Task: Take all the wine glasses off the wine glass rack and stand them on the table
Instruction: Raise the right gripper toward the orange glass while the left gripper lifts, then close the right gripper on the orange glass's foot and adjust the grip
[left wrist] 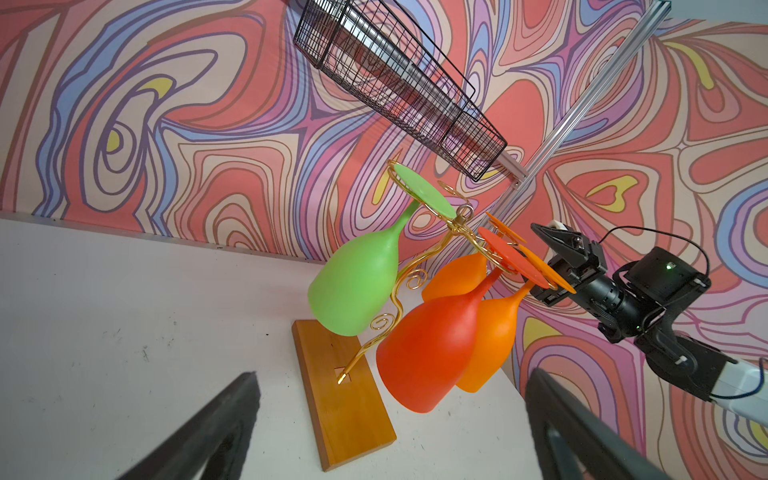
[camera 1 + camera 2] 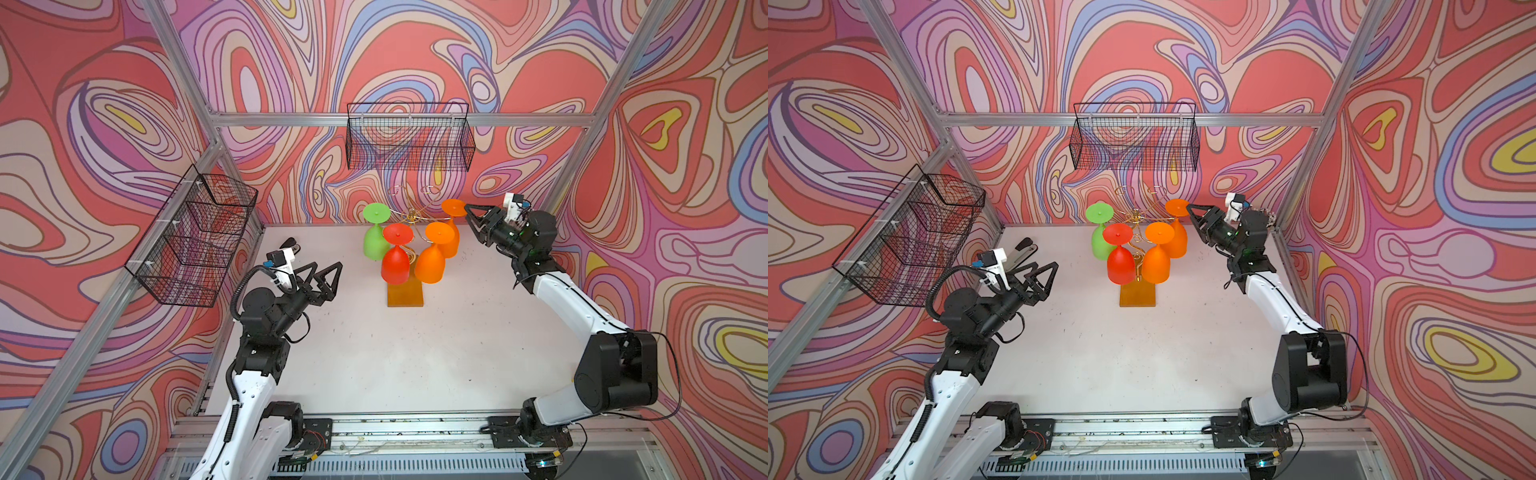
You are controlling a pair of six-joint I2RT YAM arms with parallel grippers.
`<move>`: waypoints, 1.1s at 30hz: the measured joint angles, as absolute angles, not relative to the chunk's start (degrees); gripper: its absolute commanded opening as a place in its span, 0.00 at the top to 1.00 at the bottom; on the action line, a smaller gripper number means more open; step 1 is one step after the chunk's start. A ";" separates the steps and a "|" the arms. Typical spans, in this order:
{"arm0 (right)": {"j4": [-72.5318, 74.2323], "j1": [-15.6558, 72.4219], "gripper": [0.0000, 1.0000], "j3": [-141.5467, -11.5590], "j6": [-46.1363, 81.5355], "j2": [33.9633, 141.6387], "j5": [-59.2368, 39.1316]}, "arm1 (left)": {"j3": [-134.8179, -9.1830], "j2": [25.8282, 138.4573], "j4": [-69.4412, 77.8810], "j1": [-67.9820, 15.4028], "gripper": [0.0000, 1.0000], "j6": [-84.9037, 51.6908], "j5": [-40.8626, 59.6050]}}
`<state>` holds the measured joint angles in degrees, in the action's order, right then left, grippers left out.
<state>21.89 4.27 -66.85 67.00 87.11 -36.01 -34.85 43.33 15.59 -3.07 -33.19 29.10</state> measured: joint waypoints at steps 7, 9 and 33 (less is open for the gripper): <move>22.87 4.27 0.50 -67.92 67.59 88.12 -35.99 | -34.85 43.68 15.55 -3.07 0.01 -33.01 29.10; 23.16 4.27 0.53 -68.71 67.72 88.68 -36.01 | -34.85 43.72 15.44 -3.07 0.01 -32.97 29.08; 22.68 4.60 0.80 -73.25 68.05 92.71 -36.93 | -34.85 43.03 12.84 -3.07 0.01 -31.07 27.97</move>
<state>22.68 4.60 -73.25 68.05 92.71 -36.93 -34.85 43.03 12.84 -3.07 -31.07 27.97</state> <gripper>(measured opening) 0.227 0.991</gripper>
